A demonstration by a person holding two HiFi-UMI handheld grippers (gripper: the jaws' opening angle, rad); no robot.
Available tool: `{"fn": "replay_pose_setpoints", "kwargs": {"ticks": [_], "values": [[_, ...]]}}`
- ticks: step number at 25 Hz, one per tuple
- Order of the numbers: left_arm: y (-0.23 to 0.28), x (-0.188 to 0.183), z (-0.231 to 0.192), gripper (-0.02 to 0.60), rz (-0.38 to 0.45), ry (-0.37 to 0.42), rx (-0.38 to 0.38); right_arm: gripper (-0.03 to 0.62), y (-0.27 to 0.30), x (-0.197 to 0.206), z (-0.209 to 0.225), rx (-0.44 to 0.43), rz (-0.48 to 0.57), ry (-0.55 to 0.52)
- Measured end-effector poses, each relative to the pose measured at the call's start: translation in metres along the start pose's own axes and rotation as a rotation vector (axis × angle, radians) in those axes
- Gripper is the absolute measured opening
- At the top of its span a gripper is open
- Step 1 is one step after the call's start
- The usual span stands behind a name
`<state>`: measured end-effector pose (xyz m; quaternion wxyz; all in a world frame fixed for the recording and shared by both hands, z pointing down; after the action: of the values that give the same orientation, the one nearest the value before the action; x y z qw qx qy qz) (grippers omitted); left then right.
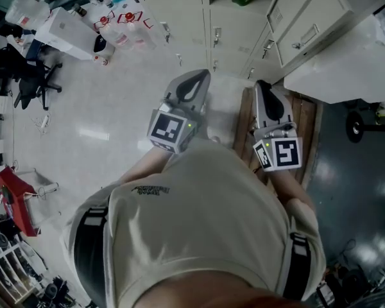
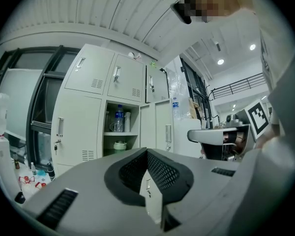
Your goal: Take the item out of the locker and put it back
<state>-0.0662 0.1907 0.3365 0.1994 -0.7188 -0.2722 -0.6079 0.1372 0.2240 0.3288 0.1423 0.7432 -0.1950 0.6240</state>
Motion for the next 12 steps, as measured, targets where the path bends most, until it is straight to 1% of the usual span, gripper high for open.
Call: {"fn": "replay_pose_setpoints", "kwargs": {"ticks": [4,12], "values": [[0.011,0.000,-0.011,0.011,0.008,0.003,0.000,0.002,0.015,0.001,0.006,-0.004,0.001,-0.011],[0.044,-0.004,-0.042,0.011,0.010,-0.014,-0.004,0.003,0.055,0.010,0.022,-0.006,-0.017,-0.016]]}}
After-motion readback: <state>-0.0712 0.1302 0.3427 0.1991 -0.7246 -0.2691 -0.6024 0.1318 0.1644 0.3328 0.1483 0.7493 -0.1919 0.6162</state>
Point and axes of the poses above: the fingertips, and each gripper's own axes: y forward along the fingers, z to its right, x out of its underside, the point moved 8 cm from there along -y, backward along the fingers, and after that the axes turned 12 degrees about -y, right-handed, at the moved point
